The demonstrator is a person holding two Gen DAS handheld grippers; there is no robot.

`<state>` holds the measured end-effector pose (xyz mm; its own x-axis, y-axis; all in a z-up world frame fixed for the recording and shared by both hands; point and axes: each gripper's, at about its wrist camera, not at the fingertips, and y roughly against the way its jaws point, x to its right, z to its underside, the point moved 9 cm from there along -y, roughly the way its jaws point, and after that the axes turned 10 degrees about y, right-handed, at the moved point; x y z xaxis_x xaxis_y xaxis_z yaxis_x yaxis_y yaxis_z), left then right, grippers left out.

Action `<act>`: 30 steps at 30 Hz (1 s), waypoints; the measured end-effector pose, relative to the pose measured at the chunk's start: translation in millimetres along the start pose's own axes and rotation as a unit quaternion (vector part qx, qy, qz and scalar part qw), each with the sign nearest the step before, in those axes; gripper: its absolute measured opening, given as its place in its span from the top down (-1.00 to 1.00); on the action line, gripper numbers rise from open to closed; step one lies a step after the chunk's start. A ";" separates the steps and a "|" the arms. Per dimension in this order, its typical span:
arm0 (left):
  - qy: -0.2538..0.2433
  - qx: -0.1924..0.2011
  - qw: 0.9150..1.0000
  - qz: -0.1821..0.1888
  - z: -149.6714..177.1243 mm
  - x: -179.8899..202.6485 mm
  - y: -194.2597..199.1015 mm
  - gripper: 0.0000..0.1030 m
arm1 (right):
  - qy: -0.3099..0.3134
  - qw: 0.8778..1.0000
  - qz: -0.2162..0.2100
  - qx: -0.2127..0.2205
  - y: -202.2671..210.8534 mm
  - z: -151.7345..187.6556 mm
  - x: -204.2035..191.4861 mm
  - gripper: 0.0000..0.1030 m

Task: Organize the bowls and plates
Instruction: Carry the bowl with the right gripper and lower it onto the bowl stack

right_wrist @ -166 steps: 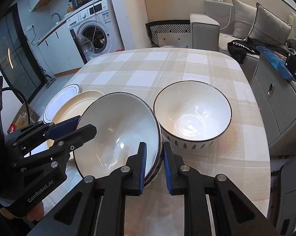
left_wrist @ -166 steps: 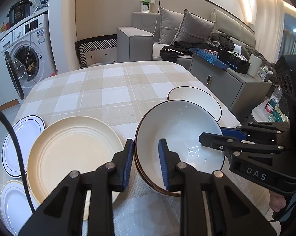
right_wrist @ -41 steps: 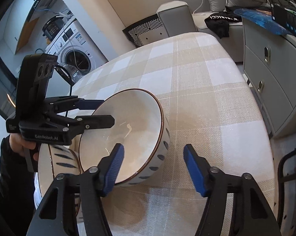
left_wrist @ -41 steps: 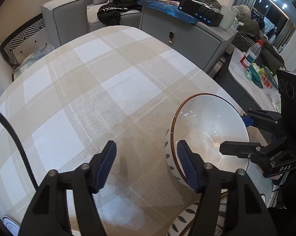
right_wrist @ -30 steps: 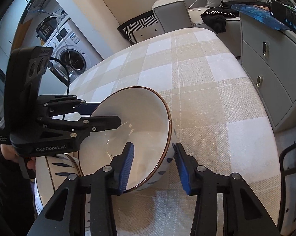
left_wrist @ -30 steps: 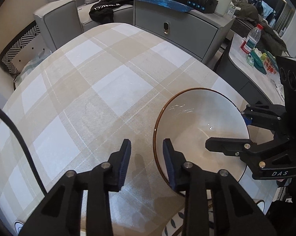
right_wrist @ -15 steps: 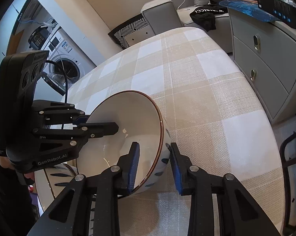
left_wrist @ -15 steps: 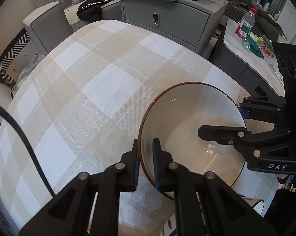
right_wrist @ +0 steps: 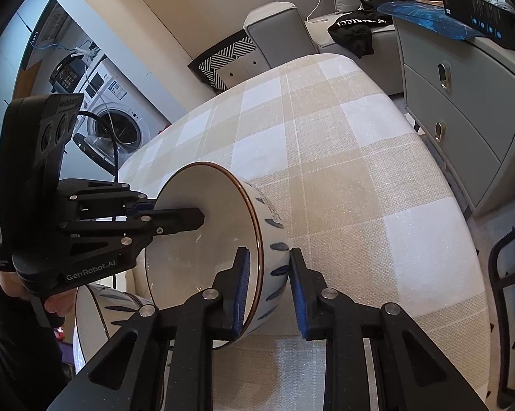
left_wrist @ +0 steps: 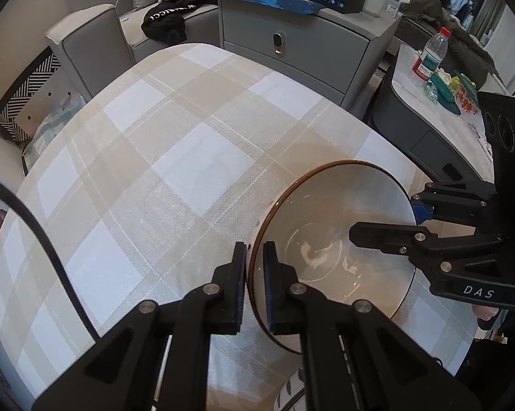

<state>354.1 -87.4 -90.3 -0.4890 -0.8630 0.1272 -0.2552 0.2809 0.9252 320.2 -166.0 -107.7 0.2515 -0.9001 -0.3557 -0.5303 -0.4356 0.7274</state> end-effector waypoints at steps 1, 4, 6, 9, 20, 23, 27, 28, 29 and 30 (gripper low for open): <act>0.000 -0.001 1.000 0.003 0.1 0.2 0.4 0.88 | 0.000 1.000 -0.003 0.000 -0.3 0.2 0.9 0.56; -0.001 -0.013 1.000 0.011 2.9 0.6 -2.7 0.86 | -0.001 1.000 -0.006 -0.005 -0.7 1.5 3.0 0.57; -0.002 -0.019 1.000 0.016 7.0 0.7 -6.4 0.82 | -0.002 1.000 -0.011 -0.005 -0.5 2.4 3.9 0.56; 0.002 -0.022 0.999 0.024 10.3 0.9 -7.3 0.77 | 0.003 1.000 -0.008 -0.008 -0.6 3.2 2.1 0.56; 0.008 -0.034 0.999 0.036 15.2 2.3 -11.2 0.79 | -0.023 0.999 -0.020 -0.012 -1.6 5.2 2.5 0.58; 0.028 -0.025 0.998 0.048 10.8 -1.8 -4.3 0.81 | -0.028 0.999 -0.023 -0.011 -0.6 3.3 2.4 0.64; 0.023 -0.016 0.999 0.039 6.5 -0.1 3.3 0.81 | -0.028 0.999 -0.022 -0.006 2.4 0.6 0.0 0.65; 0.023 -0.015 0.999 0.041 6.0 0.7 4.5 0.81 | -0.030 0.999 -0.022 -0.004 3.6 0.0 0.7 0.65; 0.024 -0.015 0.999 0.045 6.0 1.0 5.1 0.81 | -0.031 0.999 -0.024 -0.003 4.5 -0.2 1.7 0.65; 0.026 -0.014 0.998 0.049 5.7 1.2 5.6 0.81 | -0.035 0.999 -0.027 -0.001 6.5 -0.4 2.6 0.65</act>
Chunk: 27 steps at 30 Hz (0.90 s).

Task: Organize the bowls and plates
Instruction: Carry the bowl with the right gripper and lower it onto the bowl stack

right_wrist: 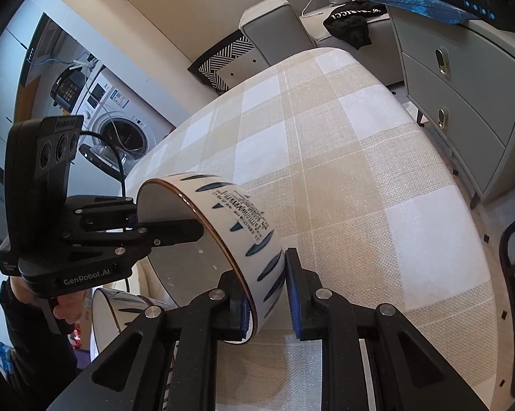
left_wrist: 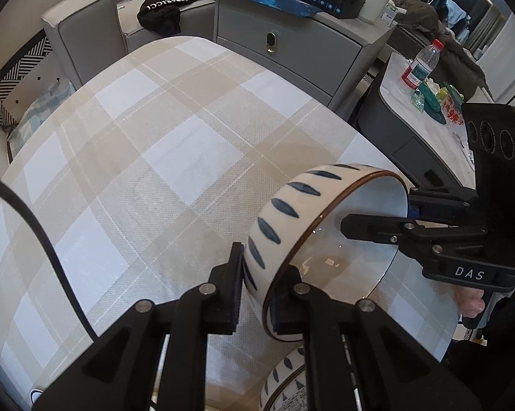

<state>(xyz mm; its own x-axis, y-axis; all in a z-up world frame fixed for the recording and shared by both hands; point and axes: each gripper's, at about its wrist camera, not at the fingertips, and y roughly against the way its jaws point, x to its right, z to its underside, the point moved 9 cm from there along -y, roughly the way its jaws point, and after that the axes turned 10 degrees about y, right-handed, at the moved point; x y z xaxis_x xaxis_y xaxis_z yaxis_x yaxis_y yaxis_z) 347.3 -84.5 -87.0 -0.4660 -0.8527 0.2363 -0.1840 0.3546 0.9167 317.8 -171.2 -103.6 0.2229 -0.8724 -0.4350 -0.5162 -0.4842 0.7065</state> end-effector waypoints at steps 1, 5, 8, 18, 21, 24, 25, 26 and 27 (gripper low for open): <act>0.002 0.002 1.000 0.004 0.2 1.0 0.9 0.81 | -0.004 1.000 -0.002 0.003 2.1 -0.5 0.9 0.65; 0.001 0.010 1.000 0.006 -0.8 4.9 8.6 0.81 | -0.002 1.000 0.002 0.012 11.8 -3.7 -0.7 0.65; 0.002 0.022 1.000 0.005 -5.3 8.2 20.3 0.81 | 0.001 1.000 0.000 0.022 20.6 -6.5 -4.8 0.65; -0.007 0.067 0.998 -0.005 -8.2 28.3 65.9 0.81 | 0.025 0.997 0.010 0.065 68.1 -18.7 -28.7 0.65; -0.008 0.081 0.997 -0.010 -8.5 33.7 80.7 0.81 | 0.033 0.996 0.012 0.077 82.3 -21.2 -37.5 0.65; -0.007 0.090 0.996 -0.012 -6.9 37.9 93.2 0.81 | 0.038 0.996 0.013 0.082 94.2 -20.7 -46.4 0.65; -0.008 0.093 0.996 -0.013 -5.3 39.7 98.1 0.81 | 0.039 0.996 0.013 0.085 98.9 -20.2 -49.8 0.65; -0.008 0.096 0.995 -0.014 -3.5 40.9 102.6 0.81 | 0.042 0.995 0.012 0.086 102.2 -20.1 -53.1 0.65; -0.008 0.099 0.995 -0.015 -1.2 41.6 106.6 0.81 | 0.045 0.995 0.011 0.087 106.2 -19.1 -57.6 0.65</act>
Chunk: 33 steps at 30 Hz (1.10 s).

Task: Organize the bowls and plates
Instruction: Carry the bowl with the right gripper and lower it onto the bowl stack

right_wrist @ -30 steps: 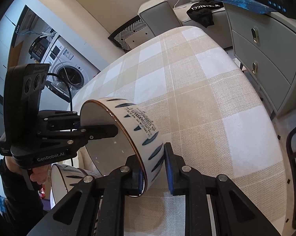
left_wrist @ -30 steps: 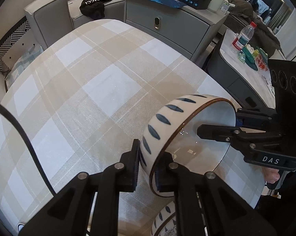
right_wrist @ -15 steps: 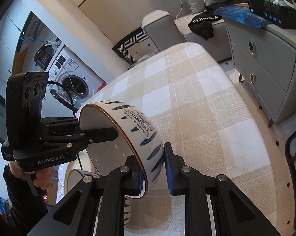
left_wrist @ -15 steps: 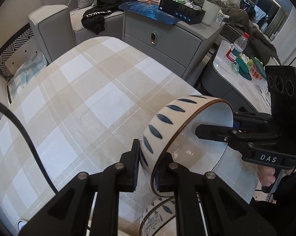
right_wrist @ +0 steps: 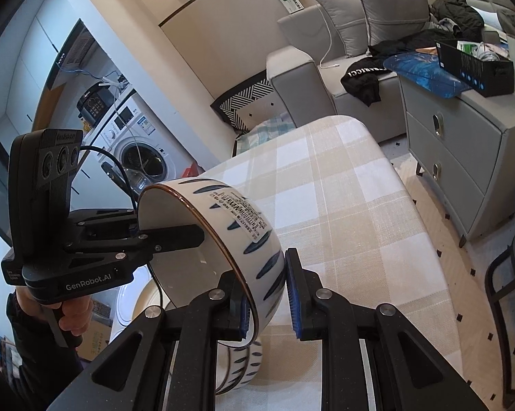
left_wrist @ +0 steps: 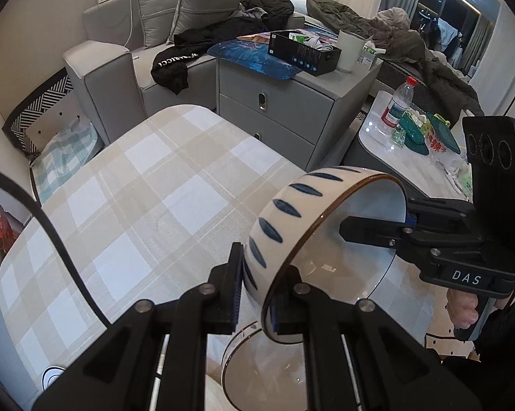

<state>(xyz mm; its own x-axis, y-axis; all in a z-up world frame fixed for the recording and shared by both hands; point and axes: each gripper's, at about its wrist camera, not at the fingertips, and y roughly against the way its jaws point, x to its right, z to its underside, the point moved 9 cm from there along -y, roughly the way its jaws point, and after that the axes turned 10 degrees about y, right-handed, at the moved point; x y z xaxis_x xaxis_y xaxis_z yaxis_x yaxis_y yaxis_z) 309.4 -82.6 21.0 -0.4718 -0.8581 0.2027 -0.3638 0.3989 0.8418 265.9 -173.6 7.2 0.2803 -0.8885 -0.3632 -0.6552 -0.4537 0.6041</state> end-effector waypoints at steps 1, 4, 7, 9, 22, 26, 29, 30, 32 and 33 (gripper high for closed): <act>0.001 0.002 1.000 -0.002 1.9 0.0 4.5 0.81 | 0.003 1.000 -0.002 0.000 2.6 0.1 -3.9 0.65; 0.008 0.008 1.000 -0.010 9.6 -3.3 16.7 0.81 | 0.009 1.000 -0.011 -0.003 6.0 2.2 -17.8 0.65; 0.019 0.013 1.000 -0.020 22.5 -8.0 29.0 0.81 | 0.015 1.000 -0.023 -0.010 5.4 8.0 -34.0 0.65; 0.025 0.015 0.999 -0.025 33.0 -10.6 36.0 0.81 | 0.020 0.999 -0.032 -0.018 5.2 14.6 -45.7 0.65; 0.068 -0.018 0.996 -0.046 100.6 -29.1 17.9 0.81 | 0.039 0.993 -0.042 -0.099 -25.1 72.2 -73.1 0.65; 0.081 -0.027 0.995 -0.043 109.6 -38.5 6.7 0.81 | 0.061 0.990 -0.038 -0.120 -37.2 79.5 -73.6 0.65; 0.092 -0.026 0.995 -0.024 111.0 -41.3 6.6 0.81 | 0.073 0.989 -0.038 -0.120 -37.7 76.1 -74.5 0.62; 0.092 -0.023 0.995 -0.021 111.7 -41.5 7.6 0.81 | 0.074 0.989 -0.040 -0.119 -37.2 74.9 -73.8 0.59; 0.095 -0.019 0.995 -0.016 112.2 -42.5 10.4 0.81 | 0.076 0.990 -0.041 -0.115 -34.5 72.5 -71.9 0.55; 0.094 -0.017 0.995 -0.014 112.7 -42.7 12.1 0.81 | 0.077 0.990 -0.039 -0.112 -32.0 71.0 -71.0 0.51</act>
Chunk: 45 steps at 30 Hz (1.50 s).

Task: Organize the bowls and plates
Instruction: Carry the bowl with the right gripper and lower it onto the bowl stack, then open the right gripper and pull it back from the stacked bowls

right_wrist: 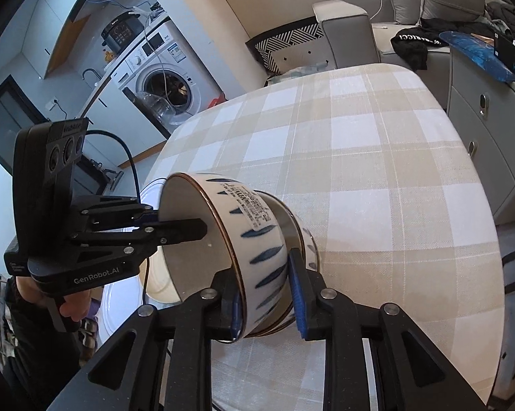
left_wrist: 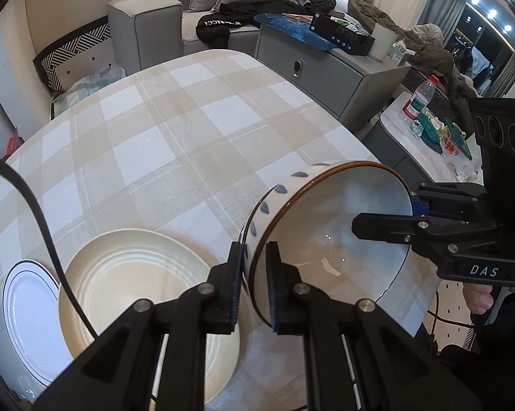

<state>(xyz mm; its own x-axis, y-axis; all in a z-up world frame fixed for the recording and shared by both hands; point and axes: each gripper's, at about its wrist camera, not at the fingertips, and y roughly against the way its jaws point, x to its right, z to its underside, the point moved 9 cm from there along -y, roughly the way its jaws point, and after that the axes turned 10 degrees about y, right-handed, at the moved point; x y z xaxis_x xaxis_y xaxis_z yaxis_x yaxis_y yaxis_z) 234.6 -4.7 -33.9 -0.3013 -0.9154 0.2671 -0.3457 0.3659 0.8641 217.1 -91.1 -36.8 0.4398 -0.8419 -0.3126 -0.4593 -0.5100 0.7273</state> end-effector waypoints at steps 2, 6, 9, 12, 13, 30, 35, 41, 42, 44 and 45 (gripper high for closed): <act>0.002 0.007 1.000 0.001 0.0 -2.9 4.1 0.79 | 0.003 1.000 0.004 0.005 4.9 -1.0 2.3 0.48; 0.011 0.013 1.000 0.005 -1.4 -7.8 2.1 0.74 | 0.016 0.999 0.027 0.014 9.4 -3.6 8.0 0.48; 0.012 0.014 1.000 0.002 -1.9 -7.3 -1.6 0.74 | 0.025 0.999 0.033 0.018 12.7 -5.2 9.7 0.48; 0.013 0.016 1.000 0.006 -1.1 -6.9 -1.6 0.72 | 0.031 0.999 0.032 0.018 11.0 -4.3 11.6 0.48; 0.014 0.018 1.000 0.008 -1.0 -7.3 -0.2 0.68 | 0.029 0.999 0.028 0.017 9.3 -3.5 12.4 0.47; 0.023 0.098 0.995 -0.020 16.6 -11.5 49.5 0.08 | 0.059 0.996 0.009 0.066 36.1 -6.2 -4.3 -0.41; 0.050 0.150 0.987 -0.041 47.0 -20.6 91.0 0.02 | 0.097 0.991 0.001 0.093 59.5 -3.7 -31.0 -0.76; 0.098 0.213 0.969 -0.076 103.4 -33.3 143.1 -0.82 | 0.148 0.982 -0.028 0.114 74.4 6.9 -74.4 -0.97; 0.105 0.226 0.965 -0.085 114.2 -35.3 151.6 -0.86 | 0.154 0.981 -0.033 0.116 75.6 8.9 -80.4 -0.97; 0.119 0.243 0.957 -0.106 133.4 -39.8 163.5 -0.93 | 0.164 0.978 -0.045 0.119 77.6 14.2 -94.2 -0.97; 0.126 0.249 0.953 -0.116 142.3 -42.4 168.4 -0.93 | 0.168 0.977 -0.050 0.121 78.6 17.1 -100.3 -0.98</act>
<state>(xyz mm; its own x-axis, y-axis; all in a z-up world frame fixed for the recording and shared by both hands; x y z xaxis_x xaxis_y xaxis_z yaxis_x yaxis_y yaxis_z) 62.6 119.6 39.5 0.0356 -0.9697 0.2418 -0.7756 0.1258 0.6186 123.7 -49.8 41.3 0.7023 -0.7005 -0.1267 -0.5514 -0.6480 0.5254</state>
